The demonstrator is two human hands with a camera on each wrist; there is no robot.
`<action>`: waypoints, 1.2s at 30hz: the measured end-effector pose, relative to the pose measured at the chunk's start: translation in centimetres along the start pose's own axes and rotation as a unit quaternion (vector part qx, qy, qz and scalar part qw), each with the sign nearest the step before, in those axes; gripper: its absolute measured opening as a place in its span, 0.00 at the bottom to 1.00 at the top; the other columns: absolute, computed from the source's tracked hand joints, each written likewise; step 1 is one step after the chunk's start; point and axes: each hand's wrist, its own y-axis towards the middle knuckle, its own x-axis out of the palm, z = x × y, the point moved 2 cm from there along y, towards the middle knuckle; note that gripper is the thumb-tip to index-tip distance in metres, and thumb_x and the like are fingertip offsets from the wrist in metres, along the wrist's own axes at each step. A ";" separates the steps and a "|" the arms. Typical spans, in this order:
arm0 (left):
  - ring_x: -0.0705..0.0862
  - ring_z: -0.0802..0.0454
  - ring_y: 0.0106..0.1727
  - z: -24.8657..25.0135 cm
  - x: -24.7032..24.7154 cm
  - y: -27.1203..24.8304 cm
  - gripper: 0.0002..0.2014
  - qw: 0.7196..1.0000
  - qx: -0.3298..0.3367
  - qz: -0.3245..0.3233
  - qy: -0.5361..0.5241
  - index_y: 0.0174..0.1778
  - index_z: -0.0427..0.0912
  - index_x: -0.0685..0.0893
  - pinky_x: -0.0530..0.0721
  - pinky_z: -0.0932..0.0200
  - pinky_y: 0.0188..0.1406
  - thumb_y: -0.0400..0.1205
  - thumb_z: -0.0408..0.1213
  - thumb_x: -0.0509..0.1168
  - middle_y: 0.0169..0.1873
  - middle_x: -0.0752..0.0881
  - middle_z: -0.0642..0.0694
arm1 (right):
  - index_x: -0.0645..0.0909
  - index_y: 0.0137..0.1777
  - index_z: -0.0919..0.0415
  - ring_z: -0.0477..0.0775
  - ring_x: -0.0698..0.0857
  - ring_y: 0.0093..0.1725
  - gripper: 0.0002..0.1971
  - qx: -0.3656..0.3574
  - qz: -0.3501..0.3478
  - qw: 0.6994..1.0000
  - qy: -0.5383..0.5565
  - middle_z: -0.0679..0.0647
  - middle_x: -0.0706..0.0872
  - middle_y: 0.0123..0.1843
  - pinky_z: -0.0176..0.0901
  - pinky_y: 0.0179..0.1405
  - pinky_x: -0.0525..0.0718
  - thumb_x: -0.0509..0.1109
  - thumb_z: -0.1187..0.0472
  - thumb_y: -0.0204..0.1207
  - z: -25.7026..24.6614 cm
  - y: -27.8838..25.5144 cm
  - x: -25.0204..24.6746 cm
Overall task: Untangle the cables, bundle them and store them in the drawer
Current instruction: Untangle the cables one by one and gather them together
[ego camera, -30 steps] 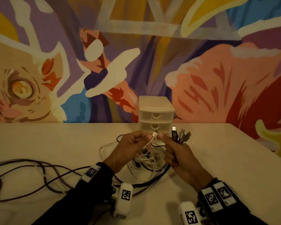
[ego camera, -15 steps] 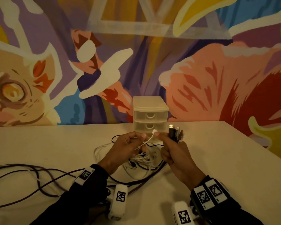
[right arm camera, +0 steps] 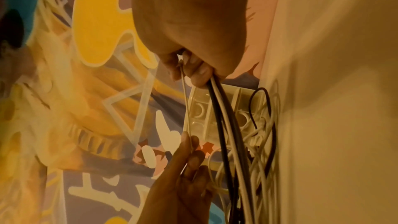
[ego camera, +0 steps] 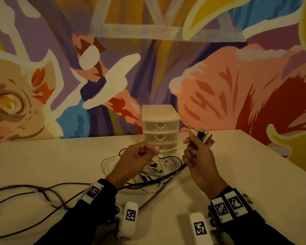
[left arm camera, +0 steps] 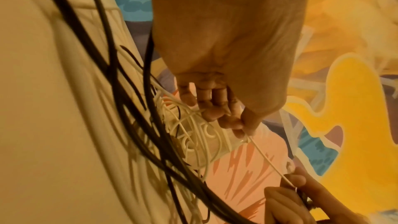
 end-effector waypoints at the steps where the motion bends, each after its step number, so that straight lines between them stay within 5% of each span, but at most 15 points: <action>1: 0.86 0.63 0.36 0.0 -0.1 0.2 0.11 0.999 0.005 0.001 0.032 0.49 0.47 0.94 0.84 0.65 0.42 0.87 0.51 0.74 0.37 0.92 0.52 | 0.82 0.42 0.60 0.46 0.59 0.24 0.17 0.007 0.007 1.000 0.008 0.49 0.62 0.28 0.40 0.22 0.58 0.72 0.50 0.90 -0.1 0.0 0.0; 7: 0.89 0.64 0.43 1.3 -1.8 1.0 0.18 0.971 0.022 -0.013 0.238 0.42 0.55 0.93 0.85 0.63 0.48 0.82 0.66 0.73 0.40 0.94 0.59 | 0.76 0.44 0.53 0.45 0.65 0.27 0.13 -0.034 0.110 0.992 0.046 0.46 0.69 0.31 0.39 0.24 0.64 0.76 0.54 0.87 -1.8 0.5 -0.7; 12: 0.86 0.61 0.56 1.4 -3.7 2.0 0.17 0.927 0.014 -0.063 0.370 0.48 0.60 0.90 0.82 0.38 0.70 0.84 0.68 0.68 0.48 0.90 0.64 | 0.82 0.52 0.56 0.48 0.82 0.37 0.09 -0.011 0.128 0.988 0.080 0.49 0.81 0.37 0.45 0.47 0.89 0.80 0.55 0.85 -1.5 0.6 -1.0; 14: 0.86 0.62 0.56 1.3 -4.4 2.0 0.15 0.922 0.025 -0.064 0.381 0.50 0.59 0.89 0.83 0.38 0.69 0.86 0.65 0.68 0.49 0.90 0.64 | 0.80 0.47 0.56 0.46 0.80 0.31 0.12 -0.006 0.102 0.981 0.167 0.49 0.78 0.33 0.42 0.42 0.91 0.78 0.52 0.86 -2.3 0.5 -1.1; 17: 0.87 0.61 0.53 1.1 -4.6 1.8 0.09 0.921 0.068 -0.042 0.381 0.50 0.57 0.87 0.87 0.42 0.62 0.88 0.57 0.69 0.47 0.90 0.62 | 0.70 0.34 0.51 0.44 0.62 0.22 0.23 0.002 0.039 0.980 0.198 0.47 0.62 0.27 0.36 0.20 0.68 0.72 0.44 0.88 -3.5 0.4 -1.5; 19: 0.89 0.59 0.50 1.4 -4.3 1.8 0.06 0.937 0.091 -0.022 0.337 0.50 0.54 0.87 0.88 0.46 0.57 0.90 0.49 0.70 0.45 0.92 0.59 | 0.65 0.32 0.49 0.46 0.56 0.22 0.26 0.004 0.012 0.993 0.116 0.47 0.57 0.27 0.41 0.20 0.55 0.72 0.44 0.88 -3.5 0.2 -1.5; 22: 0.92 0.57 0.47 2.7 -2.9 1.5 0.05 0.968 0.108 -0.009 0.227 0.50 0.50 0.87 0.88 0.60 0.50 0.90 0.44 0.70 0.41 0.94 0.54 | 0.76 0.42 0.54 0.46 0.58 0.24 0.20 -0.008 -0.037 0.996 -0.083 0.47 0.60 0.28 0.41 0.22 0.58 0.79 0.42 0.82 -2.5 -0.8 -0.6; 25: 0.91 0.57 0.45 3.5 -1.6 1.0 0.05 0.966 0.150 -0.005 0.212 0.50 0.50 0.88 0.83 0.72 0.45 0.89 0.45 0.72 0.38 0.93 0.54 | 0.89 0.57 0.63 0.48 0.60 0.27 0.31 0.010 -0.092 0.971 -0.222 0.49 0.62 0.30 0.46 0.27 0.59 0.84 0.34 0.72 -1.4 -1.8 0.7; 28: 0.90 0.57 0.46 3.7 -1.6 1.1 0.05 0.962 0.162 0.015 0.218 0.51 0.50 0.90 0.82 0.72 0.44 0.88 0.47 0.73 0.39 0.93 0.56 | 0.95 0.59 0.56 0.48 0.62 0.27 0.27 0.036 -0.136 0.947 -0.289 0.47 0.63 0.29 0.45 0.28 0.62 0.86 0.35 0.71 -1.3 -2.7 1.2; 32: 0.90 0.58 0.47 3.3 -1.7 1.1 0.06 0.972 0.134 -0.007 0.195 0.52 0.50 0.91 0.83 0.69 0.47 0.87 0.48 0.74 0.43 0.93 0.57 | 0.96 0.54 0.54 0.49 0.59 0.29 0.18 -0.012 -0.149 0.963 -0.224 0.49 0.63 0.29 0.47 0.29 0.58 0.84 0.42 0.73 -2.1 -2.9 1.6; 36: 0.85 0.60 0.60 1.5 -1.8 1.0 0.19 0.956 0.088 -0.118 0.254 0.67 0.65 0.87 0.84 0.70 0.56 0.81 0.59 0.78 0.63 0.86 0.62 | 0.95 0.51 0.49 0.56 0.53 0.31 0.05 -0.092 -0.142 0.976 -0.135 0.68 0.62 0.39 0.56 0.33 0.52 0.79 0.51 0.84 -3.5 -2.7 1.4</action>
